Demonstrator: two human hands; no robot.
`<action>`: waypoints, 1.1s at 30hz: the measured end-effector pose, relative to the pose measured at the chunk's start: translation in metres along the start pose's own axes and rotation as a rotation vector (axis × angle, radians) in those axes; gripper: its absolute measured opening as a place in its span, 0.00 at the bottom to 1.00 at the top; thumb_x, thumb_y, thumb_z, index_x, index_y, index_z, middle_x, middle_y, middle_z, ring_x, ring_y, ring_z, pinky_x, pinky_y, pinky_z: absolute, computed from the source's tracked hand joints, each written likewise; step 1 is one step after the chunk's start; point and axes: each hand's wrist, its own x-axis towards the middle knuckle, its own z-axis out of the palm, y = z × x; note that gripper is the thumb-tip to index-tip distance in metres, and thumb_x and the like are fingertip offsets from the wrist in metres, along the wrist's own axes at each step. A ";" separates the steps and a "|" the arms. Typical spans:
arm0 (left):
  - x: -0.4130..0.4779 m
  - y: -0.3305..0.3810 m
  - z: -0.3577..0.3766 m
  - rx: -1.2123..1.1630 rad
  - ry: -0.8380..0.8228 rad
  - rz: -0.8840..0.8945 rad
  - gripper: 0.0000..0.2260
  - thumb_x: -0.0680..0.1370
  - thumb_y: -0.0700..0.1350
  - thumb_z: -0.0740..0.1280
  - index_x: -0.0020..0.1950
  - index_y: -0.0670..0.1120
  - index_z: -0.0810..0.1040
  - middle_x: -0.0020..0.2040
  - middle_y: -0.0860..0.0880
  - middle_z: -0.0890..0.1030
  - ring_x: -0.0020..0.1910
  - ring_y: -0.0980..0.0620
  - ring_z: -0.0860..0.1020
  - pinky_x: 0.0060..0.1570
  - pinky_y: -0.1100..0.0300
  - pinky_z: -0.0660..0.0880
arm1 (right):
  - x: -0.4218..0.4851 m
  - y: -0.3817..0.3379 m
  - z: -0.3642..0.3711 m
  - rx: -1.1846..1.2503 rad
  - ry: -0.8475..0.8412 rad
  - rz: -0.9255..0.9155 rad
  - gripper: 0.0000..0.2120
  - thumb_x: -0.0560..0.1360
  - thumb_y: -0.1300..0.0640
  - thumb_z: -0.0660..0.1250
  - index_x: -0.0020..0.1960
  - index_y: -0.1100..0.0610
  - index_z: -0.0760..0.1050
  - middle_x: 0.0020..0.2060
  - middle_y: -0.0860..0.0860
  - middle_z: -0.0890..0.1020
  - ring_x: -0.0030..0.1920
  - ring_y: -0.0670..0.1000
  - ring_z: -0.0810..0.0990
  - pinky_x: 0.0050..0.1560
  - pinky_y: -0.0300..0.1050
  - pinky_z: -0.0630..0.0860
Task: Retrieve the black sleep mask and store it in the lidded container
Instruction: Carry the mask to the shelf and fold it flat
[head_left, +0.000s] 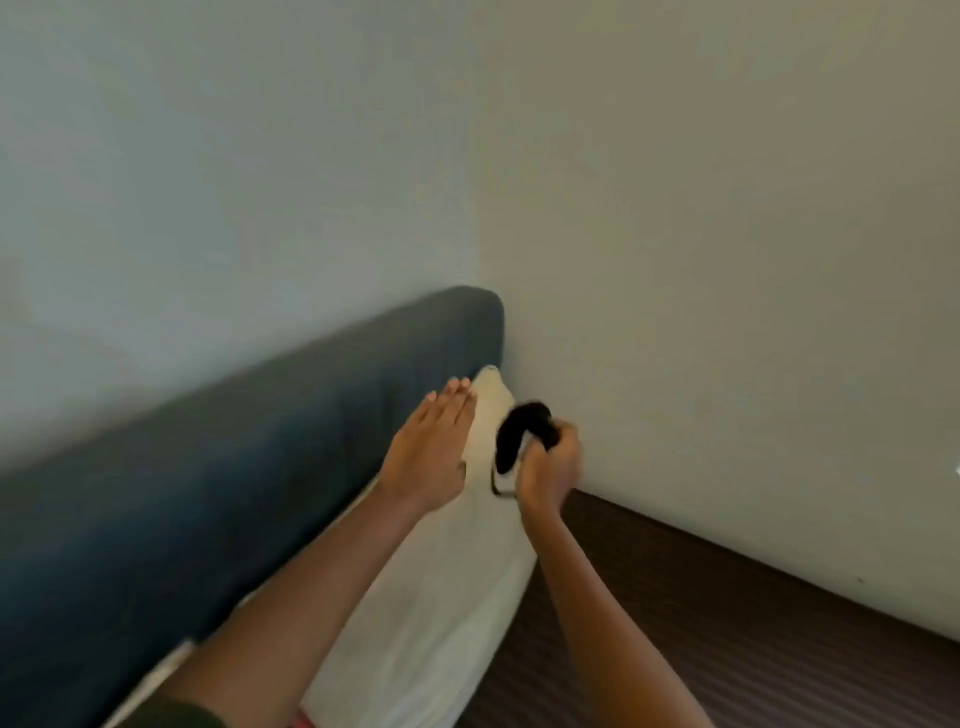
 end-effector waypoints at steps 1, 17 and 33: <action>-0.002 -0.014 -0.022 0.057 0.076 -0.021 0.35 0.77 0.46 0.60 0.77 0.40 0.44 0.79 0.43 0.46 0.78 0.47 0.45 0.74 0.56 0.40 | -0.015 -0.030 0.017 0.084 -0.013 -0.072 0.12 0.72 0.70 0.61 0.54 0.64 0.75 0.48 0.59 0.79 0.52 0.59 0.77 0.53 0.48 0.73; -0.202 -0.211 -0.131 -0.246 -0.333 -0.605 0.31 0.74 0.66 0.51 0.67 0.46 0.68 0.61 0.44 0.78 0.57 0.44 0.78 0.51 0.53 0.72 | -0.241 -0.135 0.172 -0.541 -0.972 -0.764 0.18 0.69 0.54 0.57 0.58 0.54 0.73 0.51 0.54 0.81 0.51 0.58 0.79 0.46 0.48 0.70; -0.197 -0.208 -0.127 -0.121 -0.255 -0.621 0.28 0.75 0.66 0.52 0.61 0.46 0.71 0.54 0.46 0.80 0.52 0.45 0.79 0.42 0.55 0.69 | -0.231 -0.121 0.188 -0.404 -0.956 -0.735 0.18 0.69 0.52 0.53 0.53 0.54 0.76 0.42 0.56 0.84 0.47 0.56 0.79 0.48 0.42 0.63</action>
